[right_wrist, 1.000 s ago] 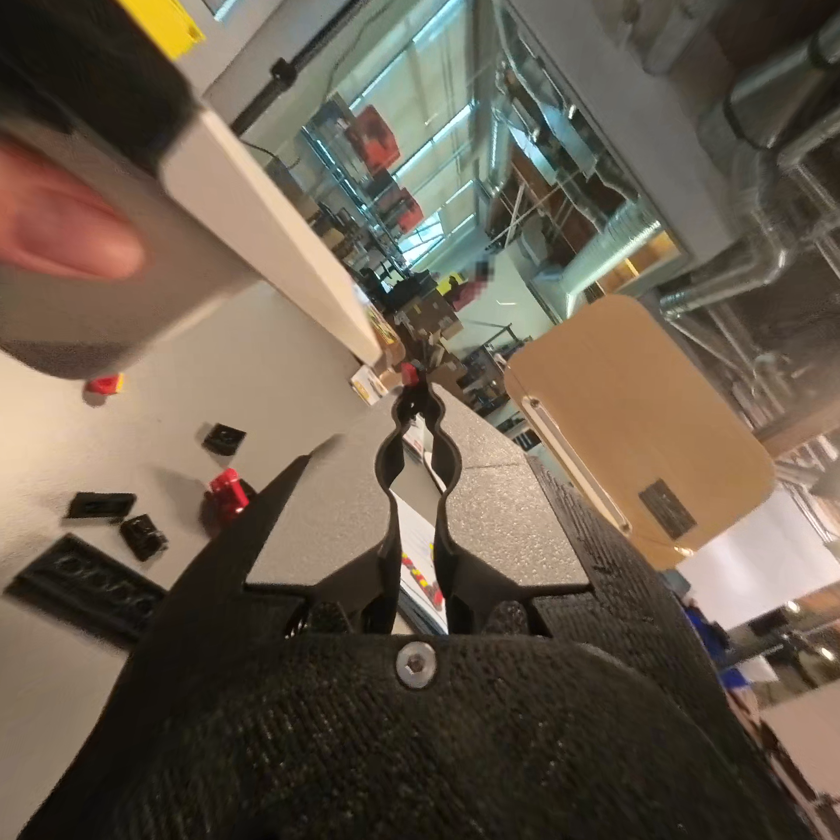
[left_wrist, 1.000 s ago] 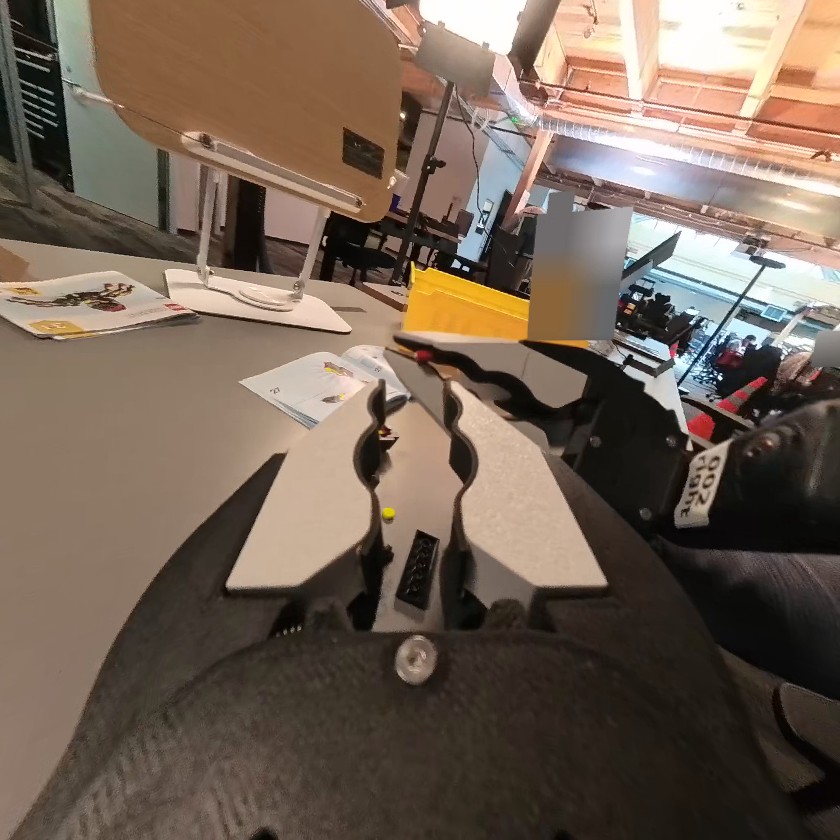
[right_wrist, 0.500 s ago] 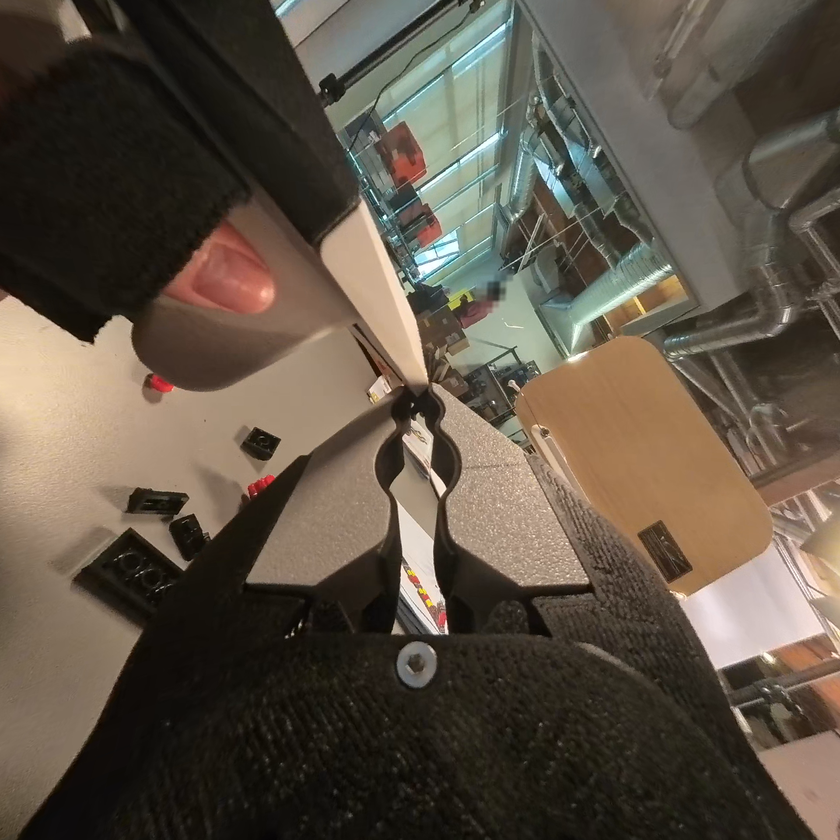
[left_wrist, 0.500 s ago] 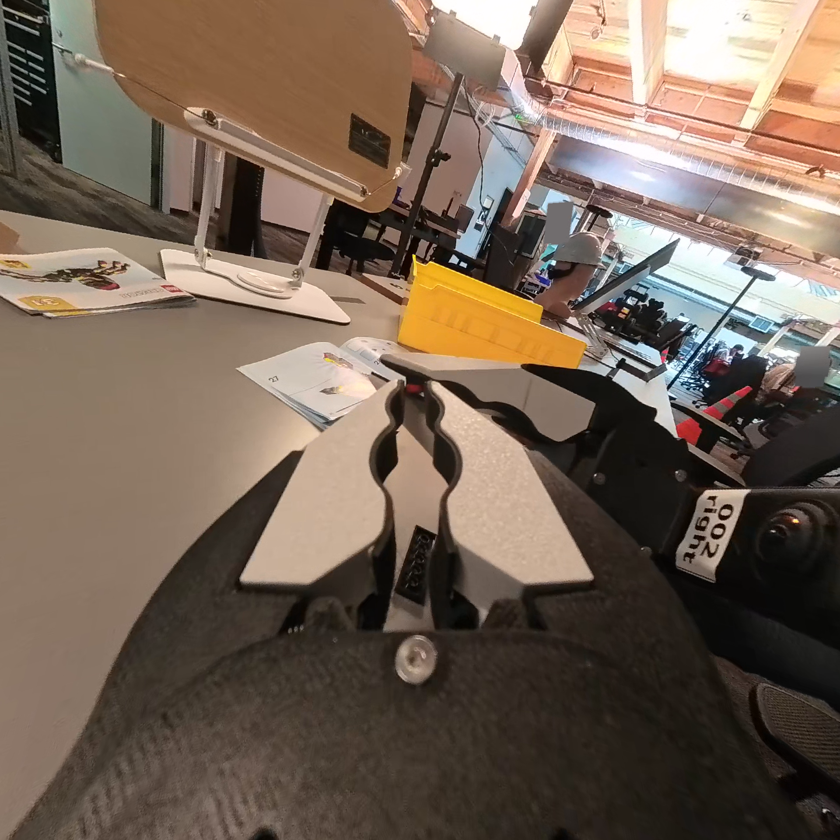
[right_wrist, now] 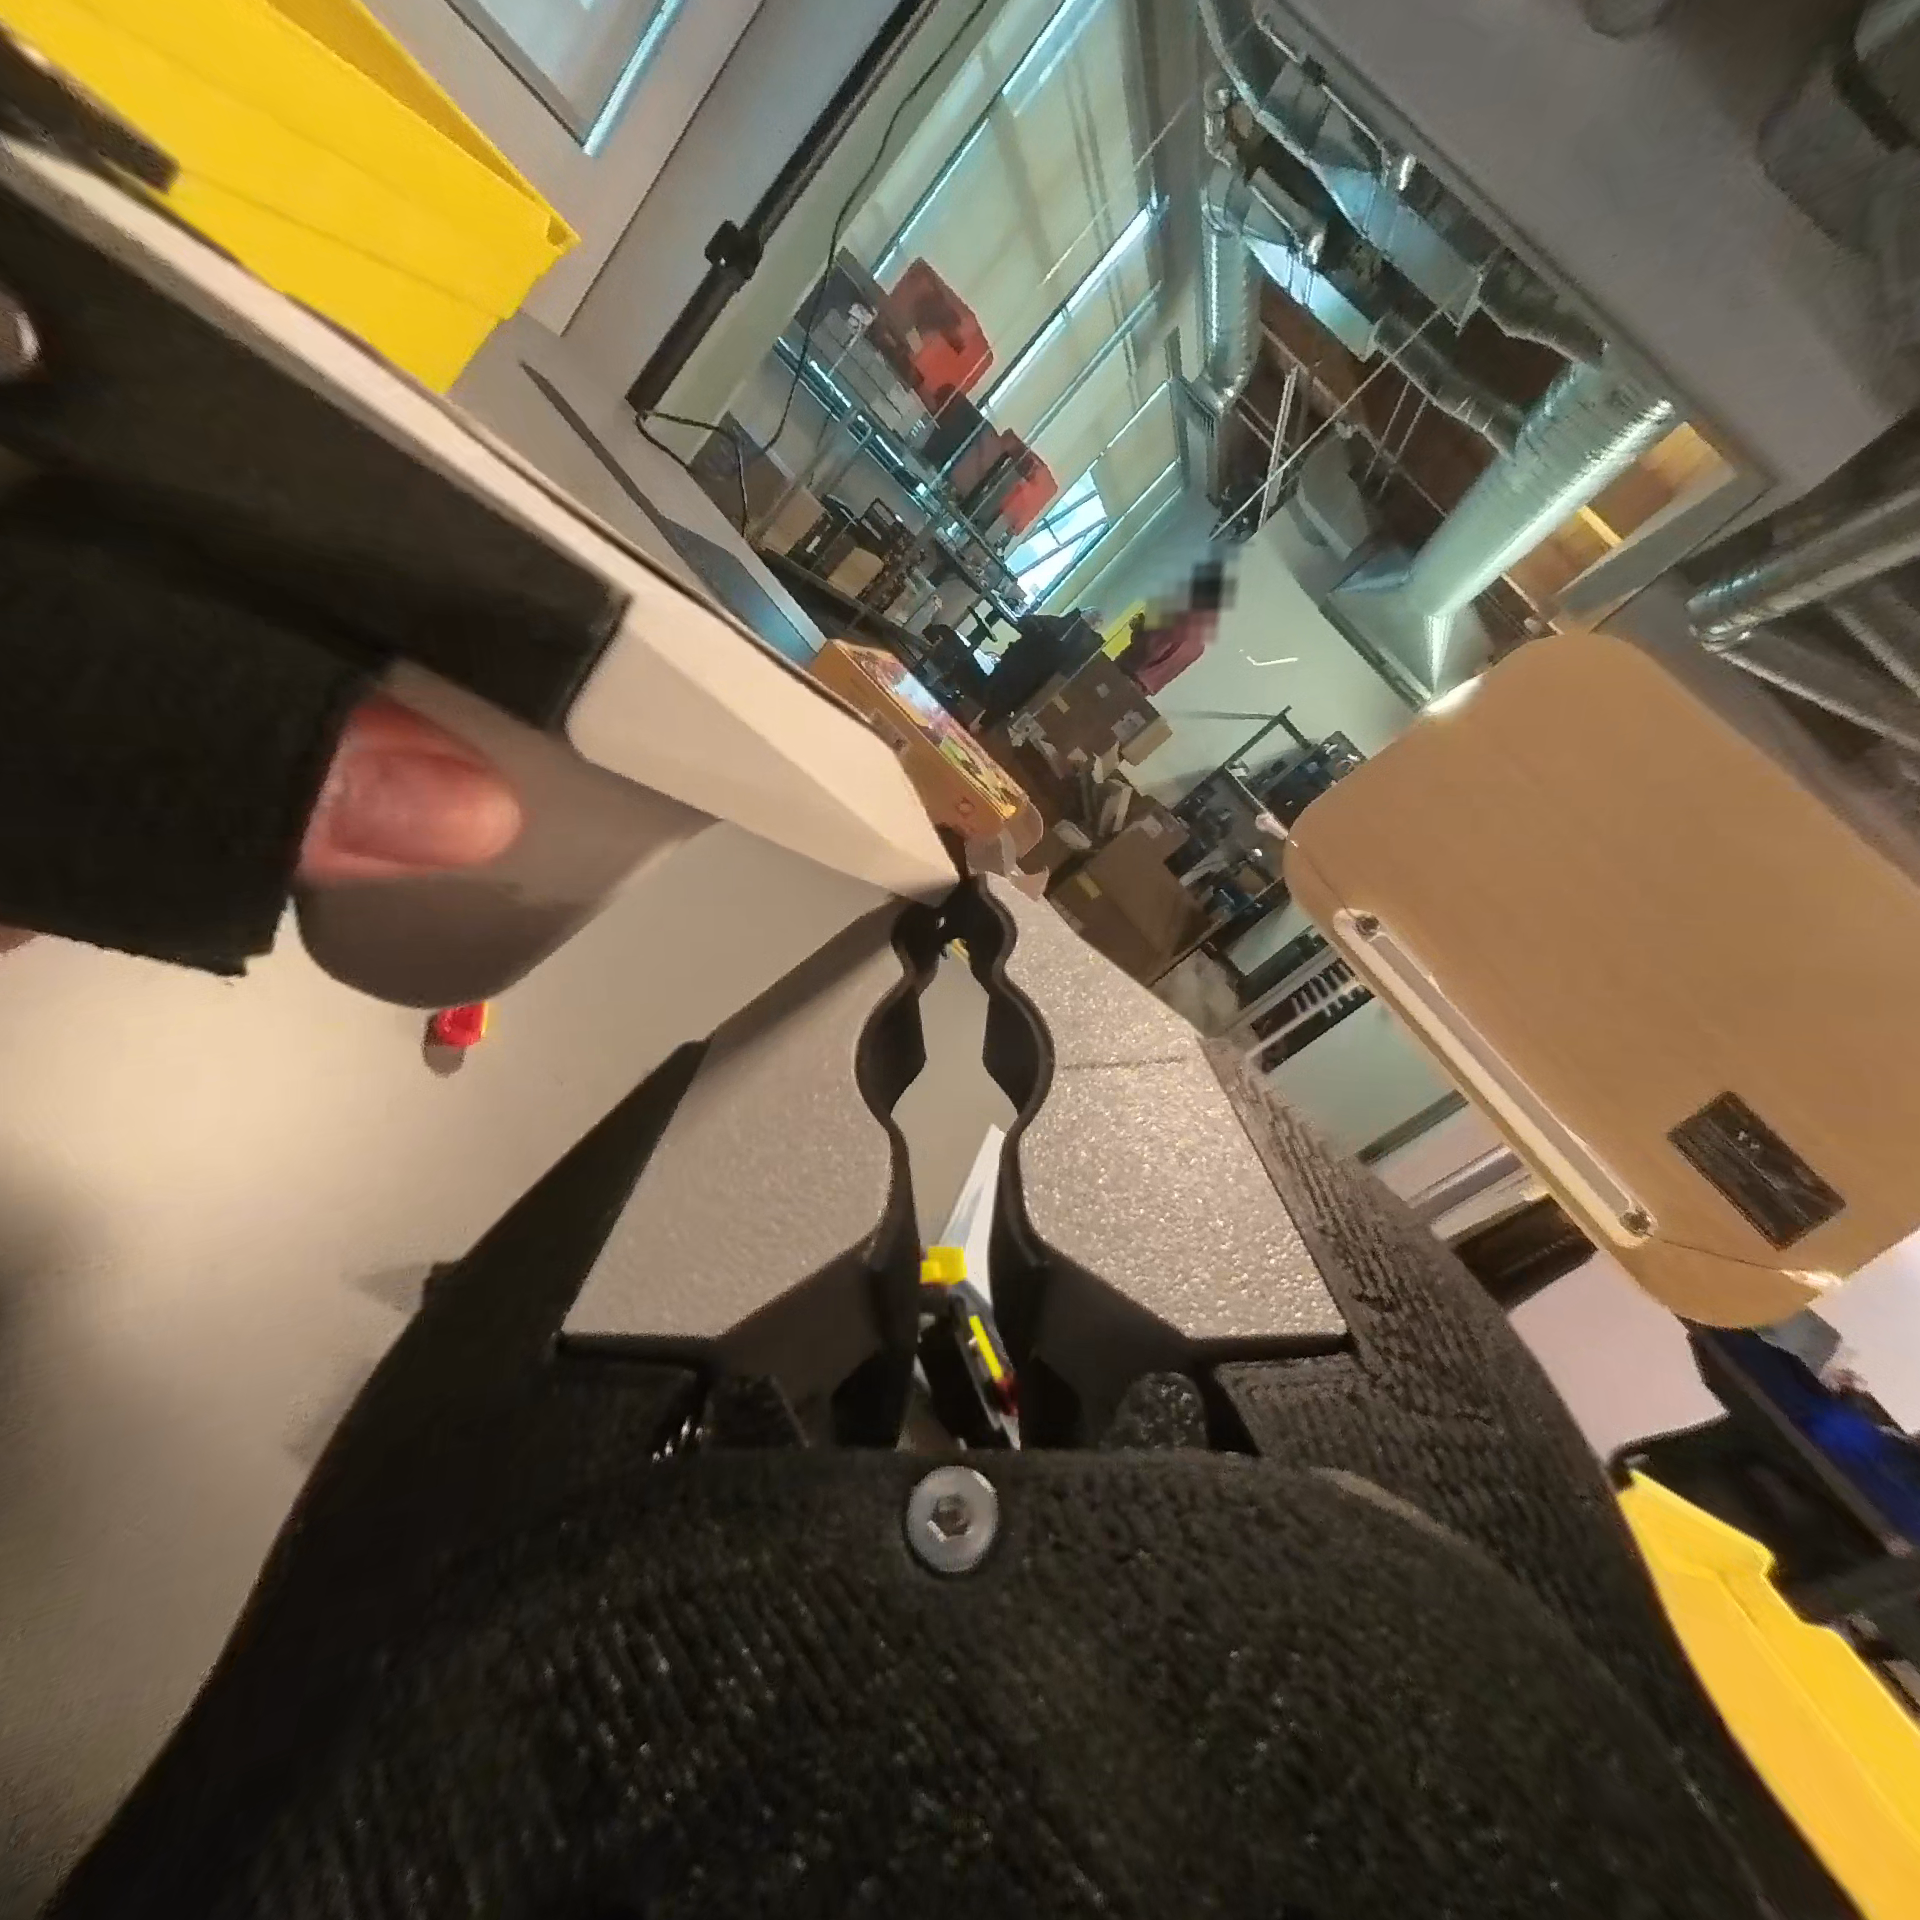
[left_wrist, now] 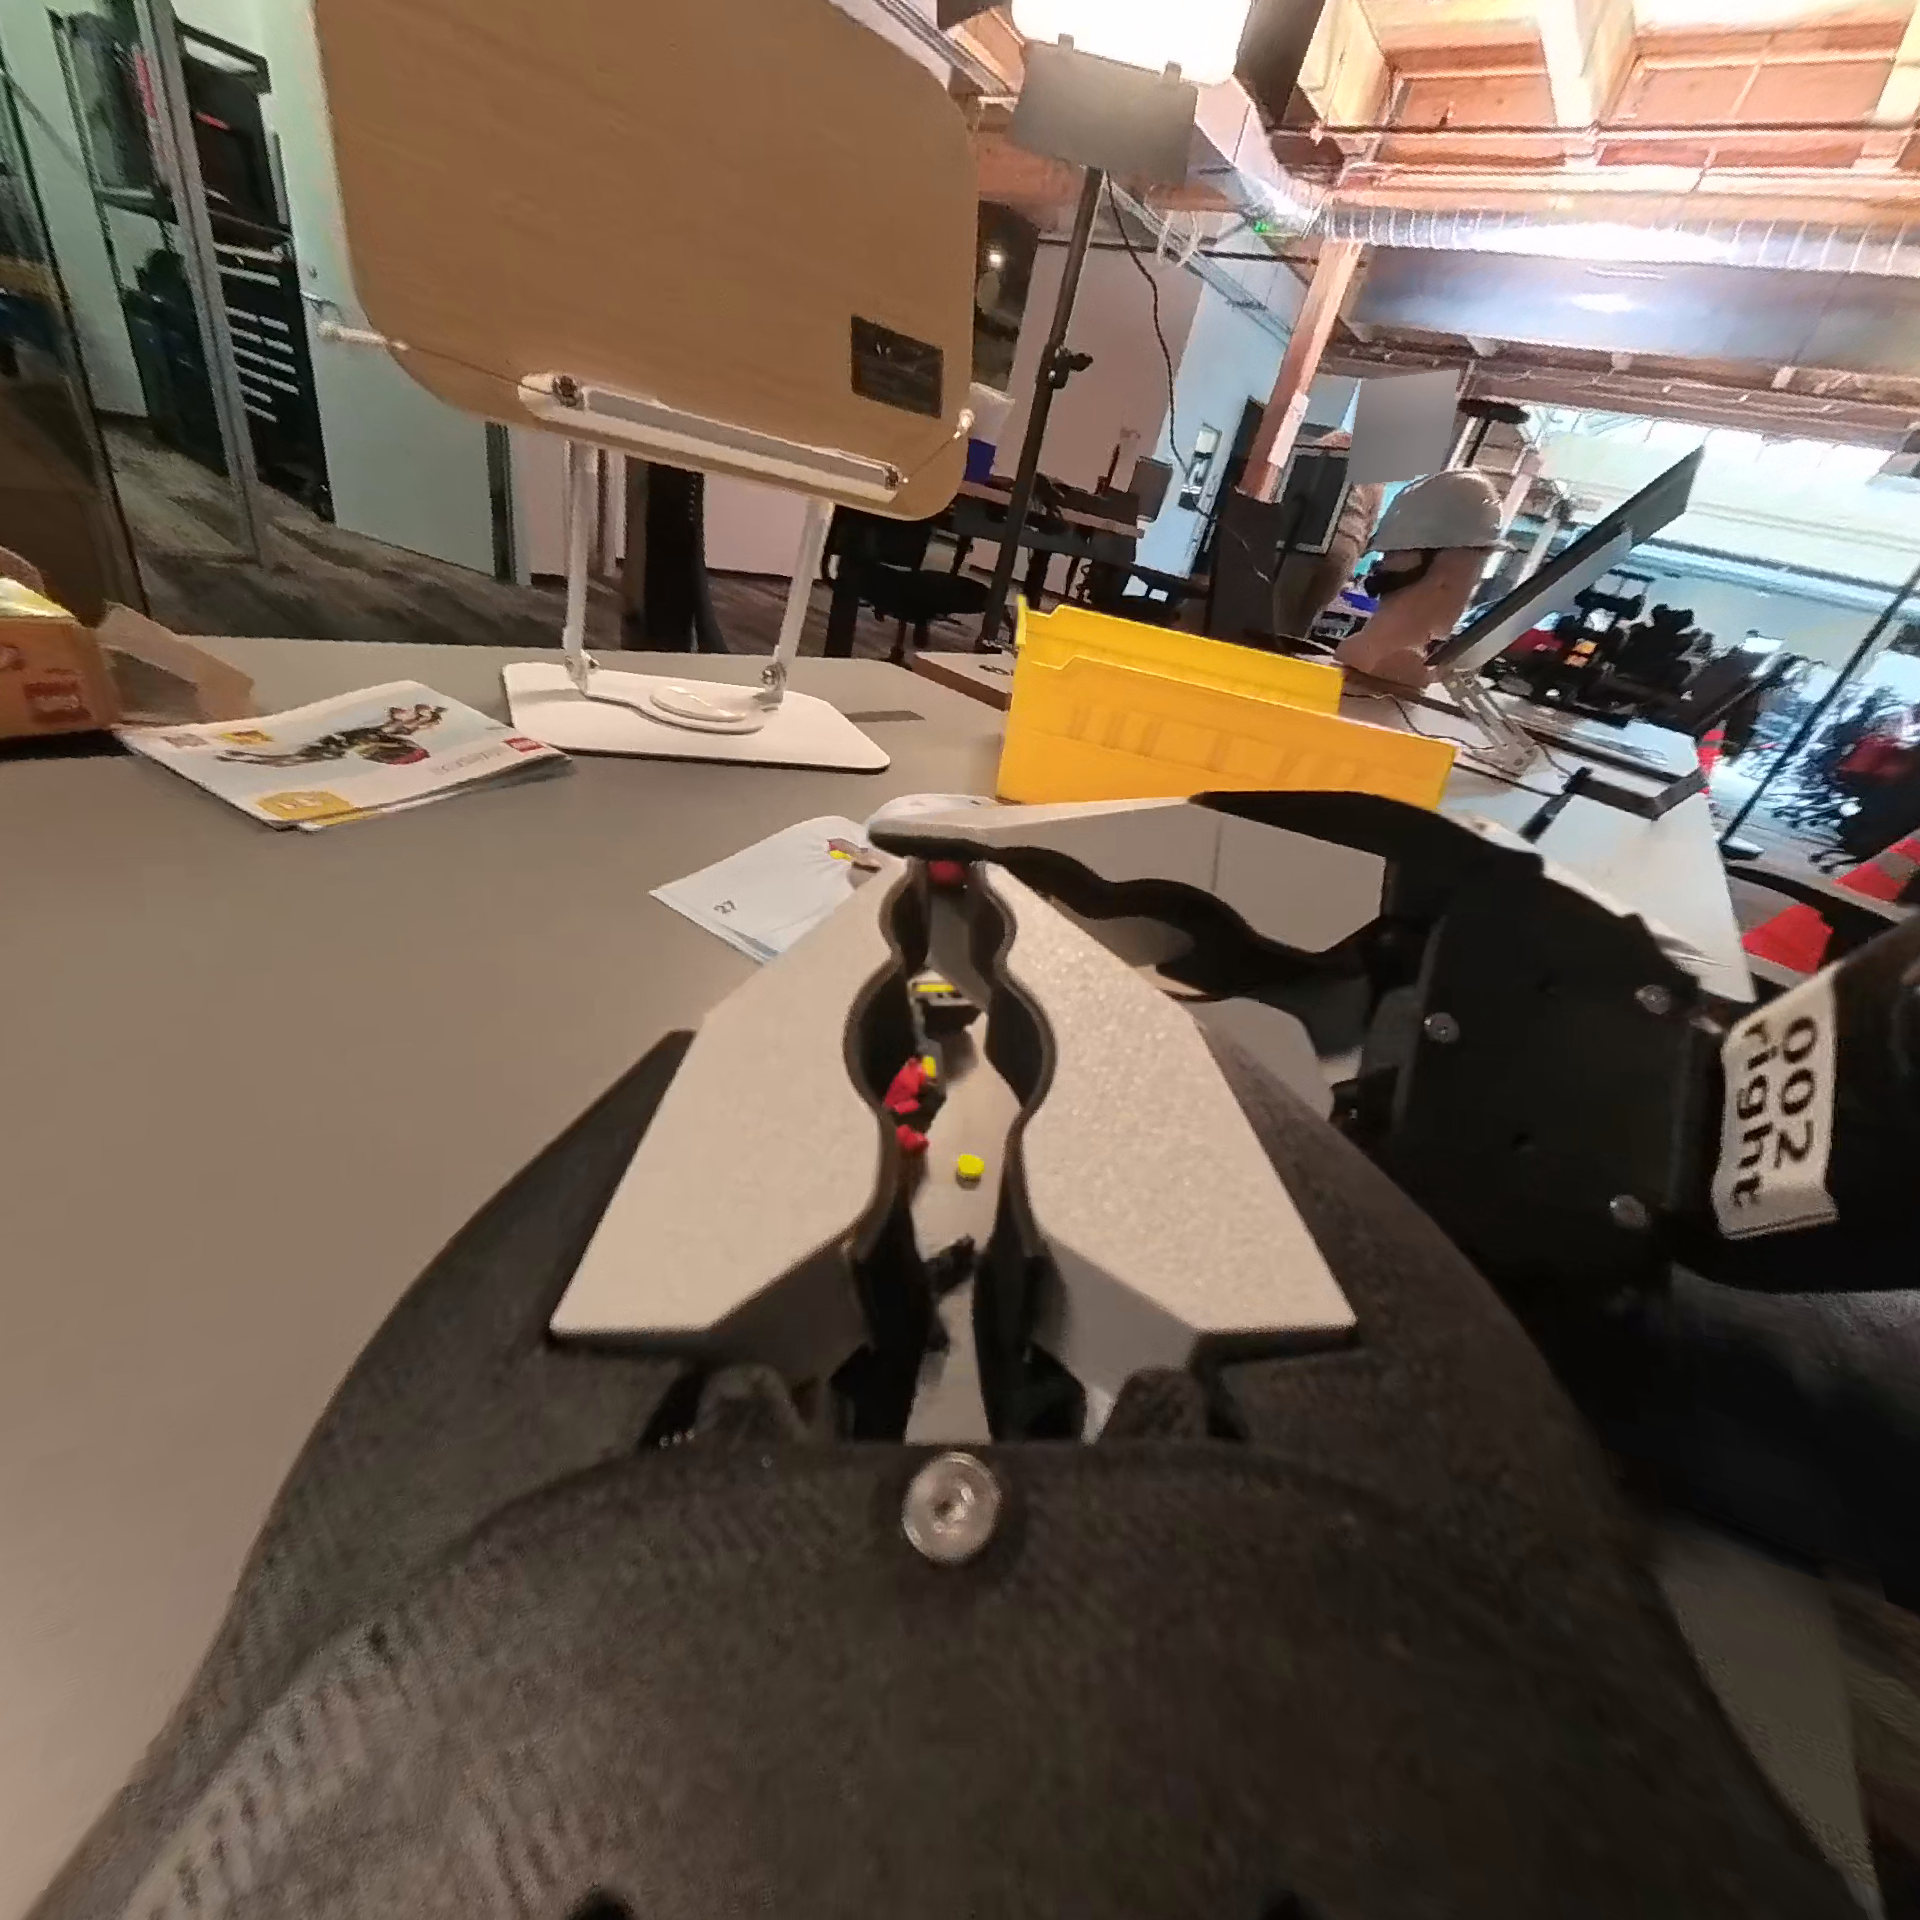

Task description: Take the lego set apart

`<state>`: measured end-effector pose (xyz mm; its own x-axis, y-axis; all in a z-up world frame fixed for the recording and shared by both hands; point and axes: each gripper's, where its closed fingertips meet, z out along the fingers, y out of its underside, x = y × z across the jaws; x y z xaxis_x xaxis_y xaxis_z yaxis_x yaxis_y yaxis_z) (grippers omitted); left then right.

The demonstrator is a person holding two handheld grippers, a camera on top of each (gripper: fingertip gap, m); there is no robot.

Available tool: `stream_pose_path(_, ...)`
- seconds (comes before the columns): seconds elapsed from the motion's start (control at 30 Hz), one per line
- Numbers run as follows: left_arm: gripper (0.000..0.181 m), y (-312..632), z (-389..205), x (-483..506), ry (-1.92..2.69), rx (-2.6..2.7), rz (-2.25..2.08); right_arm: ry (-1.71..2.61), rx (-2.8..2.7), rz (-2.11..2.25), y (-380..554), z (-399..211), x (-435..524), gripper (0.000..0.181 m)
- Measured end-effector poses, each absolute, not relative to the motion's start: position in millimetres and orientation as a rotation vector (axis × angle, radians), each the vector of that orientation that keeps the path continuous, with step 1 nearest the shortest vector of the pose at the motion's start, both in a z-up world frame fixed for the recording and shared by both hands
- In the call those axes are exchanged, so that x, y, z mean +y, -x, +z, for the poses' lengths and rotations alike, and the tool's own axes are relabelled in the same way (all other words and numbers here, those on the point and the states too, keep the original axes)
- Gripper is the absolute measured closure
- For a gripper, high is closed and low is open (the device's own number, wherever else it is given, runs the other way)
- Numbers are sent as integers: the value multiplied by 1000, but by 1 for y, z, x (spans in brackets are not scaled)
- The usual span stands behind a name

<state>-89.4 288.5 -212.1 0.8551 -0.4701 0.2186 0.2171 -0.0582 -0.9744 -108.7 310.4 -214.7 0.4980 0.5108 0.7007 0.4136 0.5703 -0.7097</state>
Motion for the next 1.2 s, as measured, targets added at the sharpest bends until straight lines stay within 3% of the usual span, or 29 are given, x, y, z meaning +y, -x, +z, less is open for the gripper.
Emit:
stream_pose_path(0.4,175,89,-209,286,1507,254,-480,1022,-1073,96,107,-211,308,178)
stream_pose_path(1.03,181,79,-192,258,1365,431,-596,992,-1046,771,69,-191,311,179)
stream_pose_path(1.2,181,72,-196,266,1379,409,-649,970,-1094,330,74,-206,322,178)
